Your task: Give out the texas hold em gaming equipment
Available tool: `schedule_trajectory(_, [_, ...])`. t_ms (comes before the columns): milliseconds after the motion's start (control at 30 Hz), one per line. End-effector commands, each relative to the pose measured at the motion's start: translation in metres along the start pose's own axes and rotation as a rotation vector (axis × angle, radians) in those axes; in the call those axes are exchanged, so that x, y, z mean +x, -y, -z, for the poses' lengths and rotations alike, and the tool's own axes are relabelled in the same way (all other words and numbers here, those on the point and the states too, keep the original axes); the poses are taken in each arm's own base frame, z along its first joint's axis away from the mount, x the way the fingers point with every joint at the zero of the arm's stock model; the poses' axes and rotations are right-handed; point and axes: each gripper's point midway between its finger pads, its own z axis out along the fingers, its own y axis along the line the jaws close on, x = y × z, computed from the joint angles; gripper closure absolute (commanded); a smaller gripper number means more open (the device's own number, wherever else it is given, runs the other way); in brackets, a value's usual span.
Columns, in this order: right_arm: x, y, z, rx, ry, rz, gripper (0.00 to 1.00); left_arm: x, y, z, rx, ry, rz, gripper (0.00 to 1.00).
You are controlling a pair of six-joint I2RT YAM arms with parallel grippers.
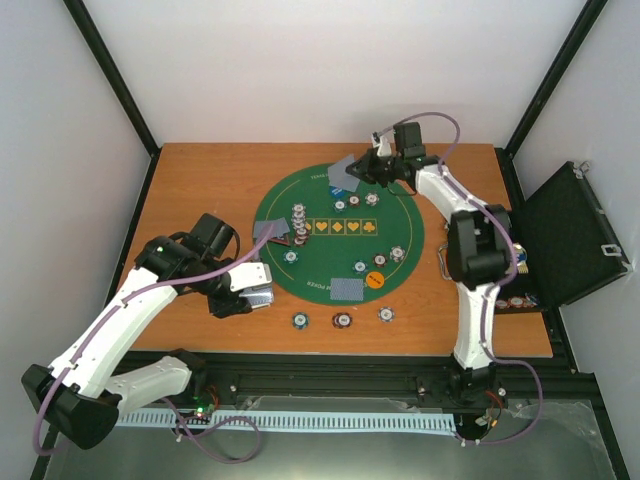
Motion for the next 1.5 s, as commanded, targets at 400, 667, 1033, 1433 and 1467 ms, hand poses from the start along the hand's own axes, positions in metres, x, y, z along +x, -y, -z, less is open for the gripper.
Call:
schedule_trajectory(400, [-0.040, 0.133, -0.081, 0.152, -0.113, -0.147, 0.96, -0.014, -0.001, 0.003, 0.005, 0.056, 0.002, 0.80])
schedule_trajectory(667, [-0.043, 0.115, -0.054, 0.225, -0.101, -0.085, 0.54, -0.019, -0.003, 0.003, 0.013, 0.064, 0.027, 0.80])
schedule_trajectory(1033, [0.012, 0.010, 0.039, 0.160, -0.046, 0.025, 0.31, -0.019, -0.002, 0.007, 0.012, 0.065, 0.080, 0.80])
schedule_trajectory(1433, [0.240, -0.087, 0.059, -0.116, -0.199, 0.035, 0.16, -0.020, 0.002, 0.011, 0.017, 0.082, 0.081, 0.80])
schedule_trajectory(1467, [0.254, -0.093, 0.059, -0.142, -0.212, 0.027, 0.15, -0.021, 0.002, 0.011, 0.017, 0.085, 0.078, 0.80])
